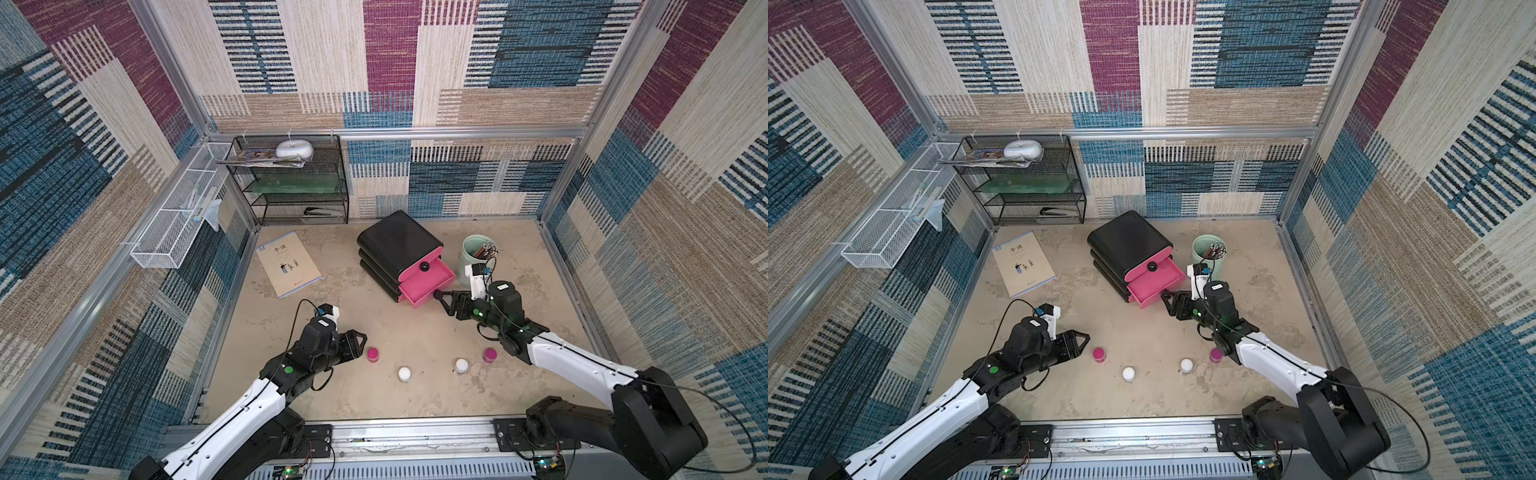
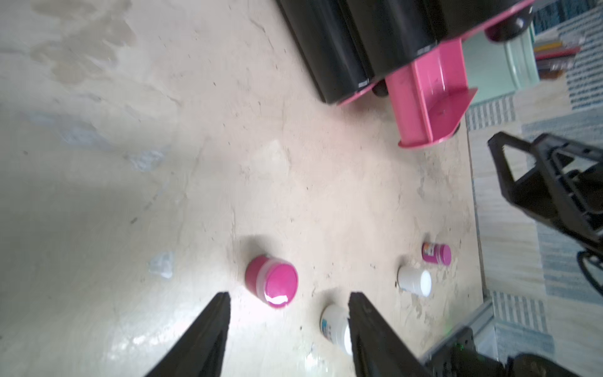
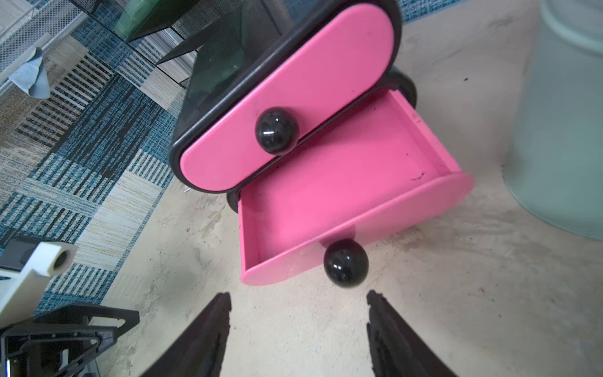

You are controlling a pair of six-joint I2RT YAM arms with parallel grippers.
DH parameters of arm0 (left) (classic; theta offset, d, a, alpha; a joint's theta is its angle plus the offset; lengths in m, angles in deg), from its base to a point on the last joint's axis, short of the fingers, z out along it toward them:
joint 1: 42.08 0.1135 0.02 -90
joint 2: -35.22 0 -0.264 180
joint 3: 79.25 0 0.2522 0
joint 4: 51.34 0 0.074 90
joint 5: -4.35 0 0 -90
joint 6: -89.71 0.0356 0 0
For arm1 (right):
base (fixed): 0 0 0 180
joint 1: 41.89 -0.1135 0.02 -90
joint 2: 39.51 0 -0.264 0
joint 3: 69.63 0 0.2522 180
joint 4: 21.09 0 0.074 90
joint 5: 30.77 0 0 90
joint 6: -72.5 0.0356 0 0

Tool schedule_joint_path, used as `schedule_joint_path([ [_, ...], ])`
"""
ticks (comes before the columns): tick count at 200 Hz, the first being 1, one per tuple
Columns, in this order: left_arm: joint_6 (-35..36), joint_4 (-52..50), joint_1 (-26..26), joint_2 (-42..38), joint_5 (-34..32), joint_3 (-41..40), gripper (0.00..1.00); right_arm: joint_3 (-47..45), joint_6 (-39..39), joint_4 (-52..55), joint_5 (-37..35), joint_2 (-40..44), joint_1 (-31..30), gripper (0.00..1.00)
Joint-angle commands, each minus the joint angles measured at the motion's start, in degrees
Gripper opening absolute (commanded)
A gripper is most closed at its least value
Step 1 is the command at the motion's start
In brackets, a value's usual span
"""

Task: Put the paint cans in the drawer according to color
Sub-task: Pick up the paint can at the center of the board.

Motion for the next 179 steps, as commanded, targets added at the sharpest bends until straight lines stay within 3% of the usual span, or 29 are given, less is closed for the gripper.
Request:
schedule_joint_path([
  [1,4.4,-8.7,-2.3,0.8,0.1,1.4,0.69,-2.9,2.7,8.3,-3.8,6.9,0.0,0.69],
  [23,5.8,-9.1,-5.7,4.1,-1.9,2.4,0.77,-7.2,6.4,8.9,-5.7,14.0,-0.1,0.68],
  [58,8.7,-8.0,-9.7,12.7,-5.3,6.4,0.78,-10.3,8.4,10.1,-7.5,19.6,-0.1,0.67],
  [107,10.1,-2.7,-11.6,23.1,-6.7,9.1,0.66,-9.9,8.2,12.5,-8.5,20.4,0.0,0.66],
  [147,10.7,-1.2,-11.7,26.6,-8.9,10.0,0.56,-11.1,8.3,12.9,-9.9,22.7,0.0,0.65],
  [179,12.3,-1.1,-11.7,29.4,-9.2,11.4,0.53,-11.5,8.4,13.1,-10.2,23.4,0.0,0.65],
])
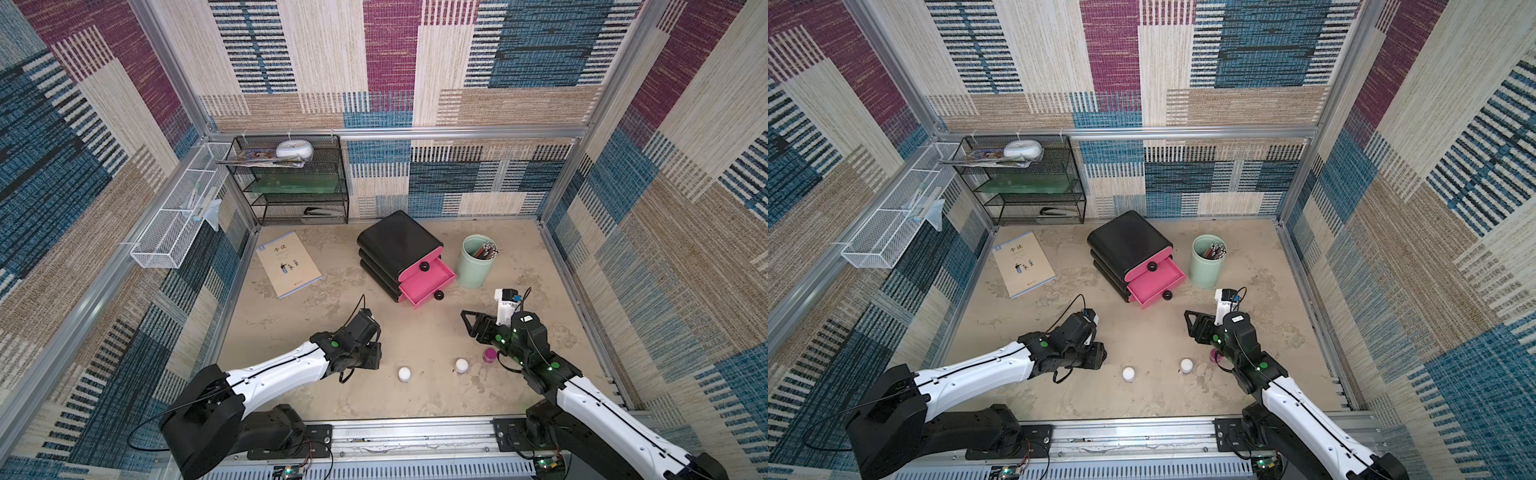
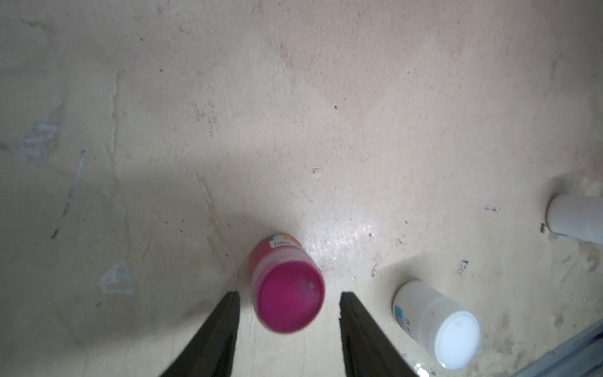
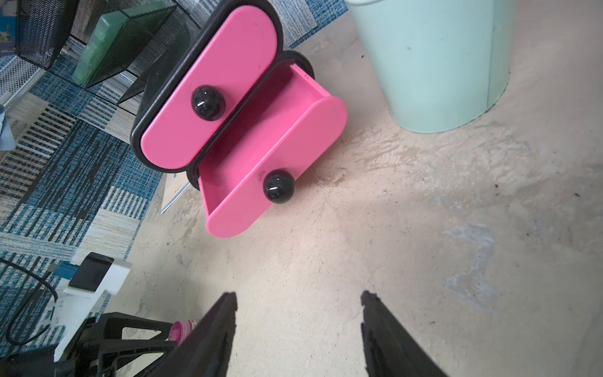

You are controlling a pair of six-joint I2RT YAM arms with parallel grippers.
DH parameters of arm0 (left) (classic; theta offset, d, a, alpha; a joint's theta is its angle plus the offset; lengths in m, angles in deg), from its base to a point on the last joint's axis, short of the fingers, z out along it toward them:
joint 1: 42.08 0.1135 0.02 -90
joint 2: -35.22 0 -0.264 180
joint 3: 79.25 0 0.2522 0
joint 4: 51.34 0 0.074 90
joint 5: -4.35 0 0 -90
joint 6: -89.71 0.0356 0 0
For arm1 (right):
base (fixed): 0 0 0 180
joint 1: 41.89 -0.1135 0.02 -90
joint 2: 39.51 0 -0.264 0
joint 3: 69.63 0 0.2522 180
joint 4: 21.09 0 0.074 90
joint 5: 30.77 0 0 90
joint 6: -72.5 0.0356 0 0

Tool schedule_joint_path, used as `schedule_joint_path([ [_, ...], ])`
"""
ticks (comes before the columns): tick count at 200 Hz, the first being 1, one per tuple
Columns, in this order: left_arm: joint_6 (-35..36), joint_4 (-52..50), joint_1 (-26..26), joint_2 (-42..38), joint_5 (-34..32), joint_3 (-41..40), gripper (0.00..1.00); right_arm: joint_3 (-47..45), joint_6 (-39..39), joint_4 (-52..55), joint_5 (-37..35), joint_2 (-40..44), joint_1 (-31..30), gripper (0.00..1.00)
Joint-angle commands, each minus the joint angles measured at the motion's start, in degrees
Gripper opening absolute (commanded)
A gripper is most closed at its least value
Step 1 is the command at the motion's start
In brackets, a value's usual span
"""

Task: Put the paint cans in the drawer according to color
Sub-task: Pick up the paint can at the center of the board, then place the paint can in the drawer.

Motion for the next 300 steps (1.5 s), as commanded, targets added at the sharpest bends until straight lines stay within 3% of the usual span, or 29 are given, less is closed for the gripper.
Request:
schedule_joint_path([
  [1,1.9,1.2,0.0,1.7,-1.3,1.1,0.53,-0.2,0.2,0.4,-1.1,0.4,0.0,0.65],
  [68,3.2,1.1,-0.1,5.4,-2.2,2.2,0.42,-0.2,-0.1,0.1,-1.6,0.5,0.0,0.63],
  [152,4.2,-2.8,-0.4,-0.4,-5.7,4.1,0.29,0.0,-0.1,1.0,-2.0,1.3,0.0,0.61],
  [191,11.9,-6.7,-0.8,-1.8,-7.8,14.7,0.26,-0.5,0.4,1.2,-2.3,2.0,0.0,0.61],
  [256,25.9,-8.4,-1.4,12.5,-5.1,35.8,0.24,-0.3,0.3,3.1,-3.1,4.0,0.1,0.61],
  [300,33.3,-9.5,-2.1,19.4,-7.3,42.5,0.24,0.5,0.5,4.1,-3.3,5.4,0.1,0.60],
])
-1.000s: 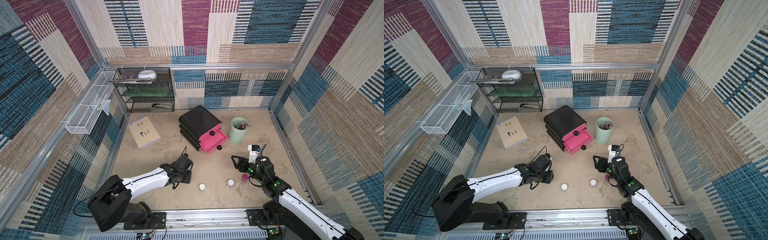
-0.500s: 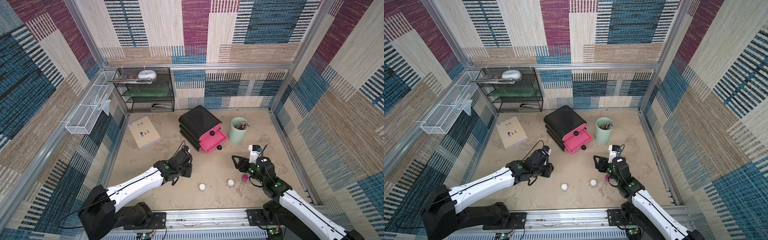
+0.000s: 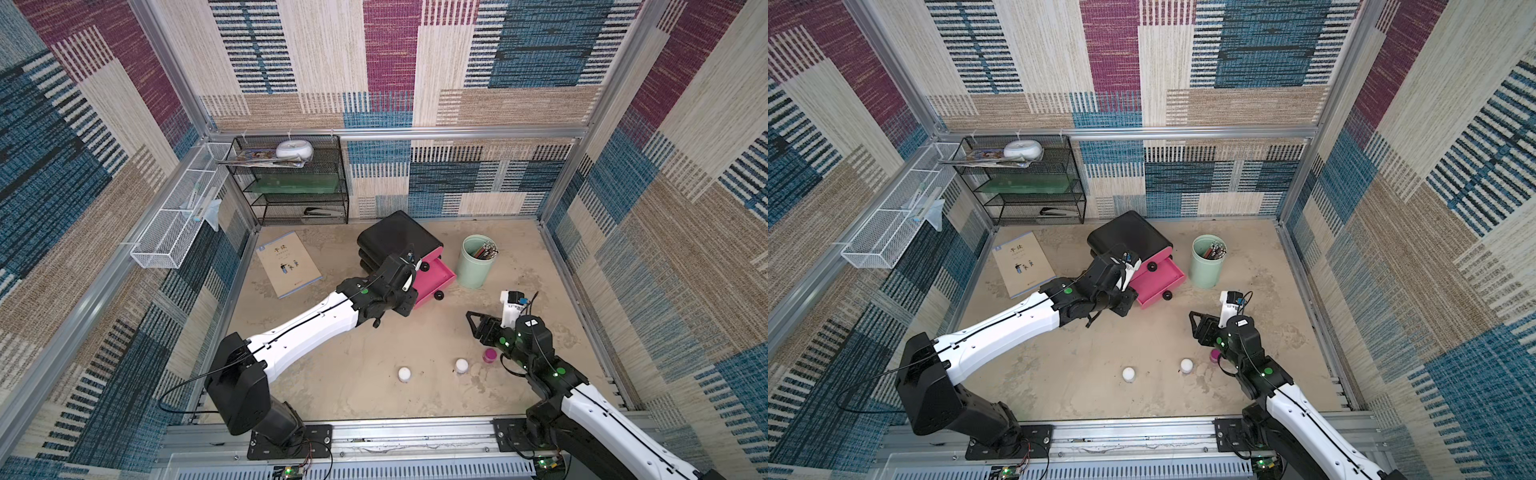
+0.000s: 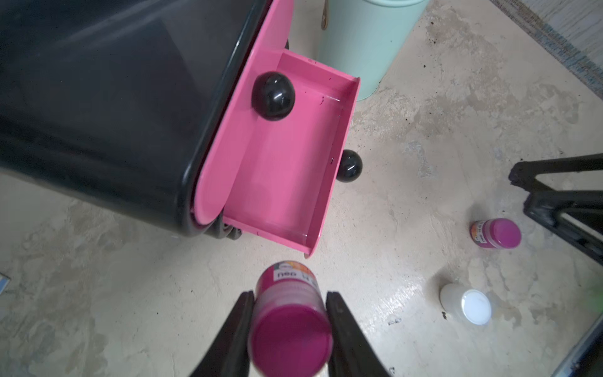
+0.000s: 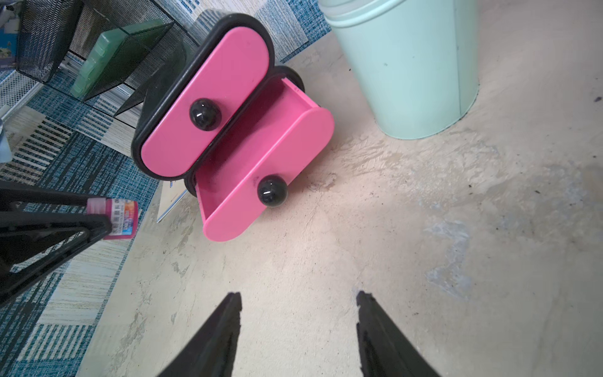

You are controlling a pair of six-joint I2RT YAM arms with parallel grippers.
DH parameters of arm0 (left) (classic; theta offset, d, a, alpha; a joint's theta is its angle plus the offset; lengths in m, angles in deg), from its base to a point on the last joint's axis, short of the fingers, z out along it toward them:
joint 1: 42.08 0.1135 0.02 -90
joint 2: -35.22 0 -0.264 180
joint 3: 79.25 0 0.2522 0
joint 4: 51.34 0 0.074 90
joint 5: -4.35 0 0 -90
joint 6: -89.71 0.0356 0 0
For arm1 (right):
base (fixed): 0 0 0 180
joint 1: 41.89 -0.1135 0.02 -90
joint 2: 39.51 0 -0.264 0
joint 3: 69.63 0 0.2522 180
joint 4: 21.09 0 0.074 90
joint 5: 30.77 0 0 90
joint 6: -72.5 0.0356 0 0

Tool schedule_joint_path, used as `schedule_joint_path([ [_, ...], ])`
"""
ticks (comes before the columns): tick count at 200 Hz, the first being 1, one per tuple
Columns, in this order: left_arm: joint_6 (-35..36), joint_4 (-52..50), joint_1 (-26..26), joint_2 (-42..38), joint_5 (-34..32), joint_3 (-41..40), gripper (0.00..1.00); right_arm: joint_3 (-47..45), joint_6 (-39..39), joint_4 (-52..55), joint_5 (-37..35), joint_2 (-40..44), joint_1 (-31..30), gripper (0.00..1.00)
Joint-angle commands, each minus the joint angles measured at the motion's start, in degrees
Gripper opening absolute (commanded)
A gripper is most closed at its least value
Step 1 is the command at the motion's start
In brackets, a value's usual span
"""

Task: Put the paint cans in the drawer according to color
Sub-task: Place the paint can in the drawer.

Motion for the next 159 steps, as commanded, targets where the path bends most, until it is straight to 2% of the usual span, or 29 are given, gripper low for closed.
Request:
schedule_joint_path([
  [1,6.5,-1.2,-0.1,2.8,-1.6,2.7,0.24,0.6,0.1,0.3,-0.8,0.3,0.0,0.61],
  [37,8.5,-2.8,-0.1,8.4,-1.2,7.3,0.24,1.0,-0.3,0.5,-0.9,-0.1,0.0,0.60],
  [75,9.7,-3.1,-0.1,11.9,-3.8,11.0,0.24,1.1,-0.4,0.5,-0.6,-0.3,0.1,0.60],
  [159,11.1,-2.4,1.0,19.5,-3.8,15.5,0.25,-0.6,-1.0,0.2,-1.4,0.3,0.3,0.59],
])
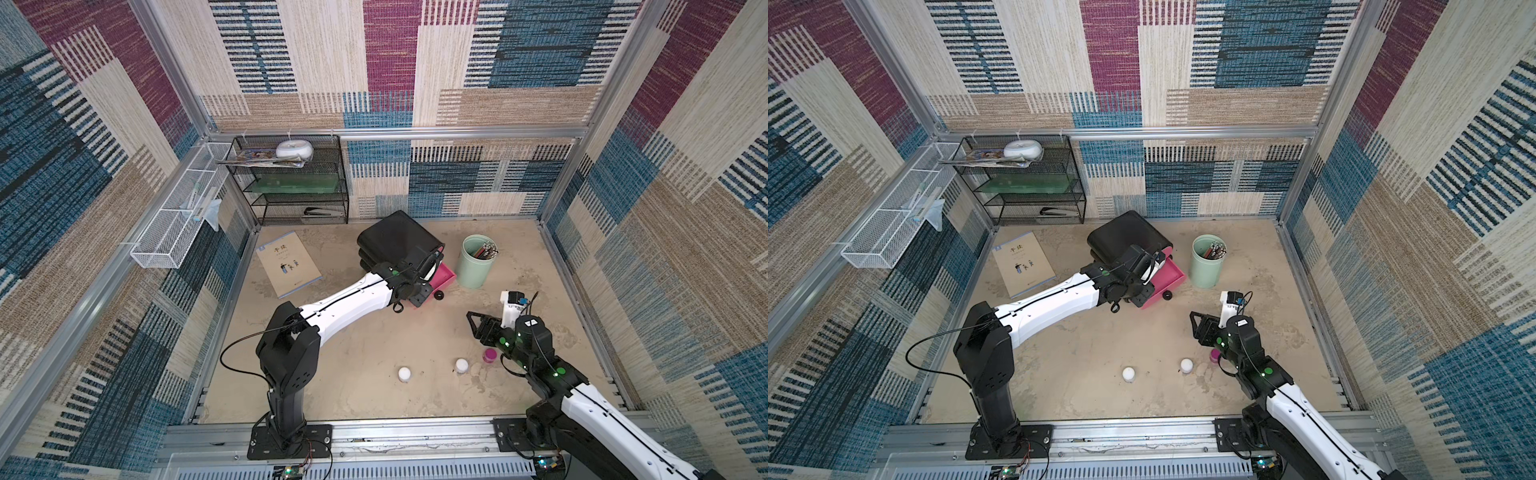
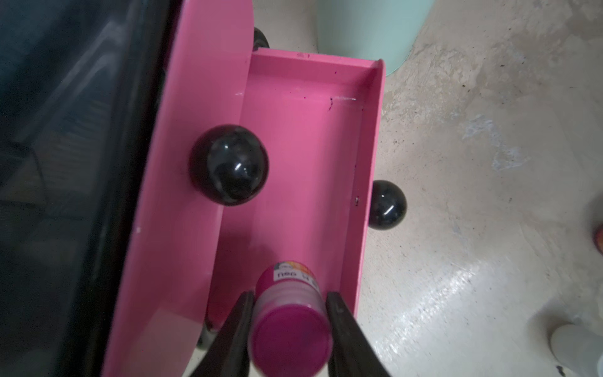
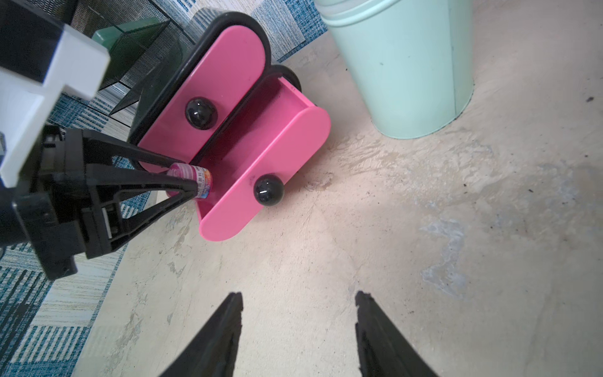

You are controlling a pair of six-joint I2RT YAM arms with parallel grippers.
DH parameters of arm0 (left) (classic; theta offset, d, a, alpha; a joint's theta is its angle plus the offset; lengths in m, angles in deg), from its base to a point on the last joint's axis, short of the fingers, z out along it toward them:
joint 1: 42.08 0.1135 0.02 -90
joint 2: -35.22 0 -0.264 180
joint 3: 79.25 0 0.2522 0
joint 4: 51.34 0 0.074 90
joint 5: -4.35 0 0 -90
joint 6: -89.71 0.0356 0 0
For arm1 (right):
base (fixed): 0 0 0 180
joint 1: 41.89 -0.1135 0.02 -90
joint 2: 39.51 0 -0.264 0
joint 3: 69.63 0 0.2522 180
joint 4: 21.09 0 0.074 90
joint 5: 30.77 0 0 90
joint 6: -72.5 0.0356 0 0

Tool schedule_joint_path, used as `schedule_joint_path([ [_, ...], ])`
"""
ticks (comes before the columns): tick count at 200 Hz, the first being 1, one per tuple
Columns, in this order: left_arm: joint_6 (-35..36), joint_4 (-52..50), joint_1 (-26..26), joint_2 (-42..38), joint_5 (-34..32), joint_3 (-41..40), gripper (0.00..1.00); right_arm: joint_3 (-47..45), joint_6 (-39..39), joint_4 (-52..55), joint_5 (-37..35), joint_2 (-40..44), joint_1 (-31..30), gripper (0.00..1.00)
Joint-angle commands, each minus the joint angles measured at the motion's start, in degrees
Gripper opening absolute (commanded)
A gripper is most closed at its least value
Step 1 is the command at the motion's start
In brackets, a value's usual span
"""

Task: Put the paint cans in the drawer according to color
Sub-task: Place the paint can in the drawer.

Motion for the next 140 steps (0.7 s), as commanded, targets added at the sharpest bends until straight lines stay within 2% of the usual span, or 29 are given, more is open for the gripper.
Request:
schedule_joint_path([
  [1,0.6,0.6,0.6,1.8,0.2,1.7,0.25,-0.2,-0.7,-0.1,-1.0,0.4,0.1,0.59],
  [23,0.8,0.2,1.0,3.9,0.1,3.8,0.27,-0.3,-1.0,0.6,-1.1,0.9,0.3,0.59],
  [56,0.7,-0.2,1.2,5.0,0.3,4.7,0.40,-0.3,-1.2,1.9,-1.3,2.3,0.4,0.59],
  [92,0.8,-0.8,1.5,5.3,0.6,5.5,0.46,-0.1,-1.4,3.1,-1.8,3.3,0.6,0.59],
  [140,0.2,-0.3,1.4,1.8,1.8,5.0,0.52,1.4,-1.4,6.3,-1.9,4.0,0.6,0.59],
])
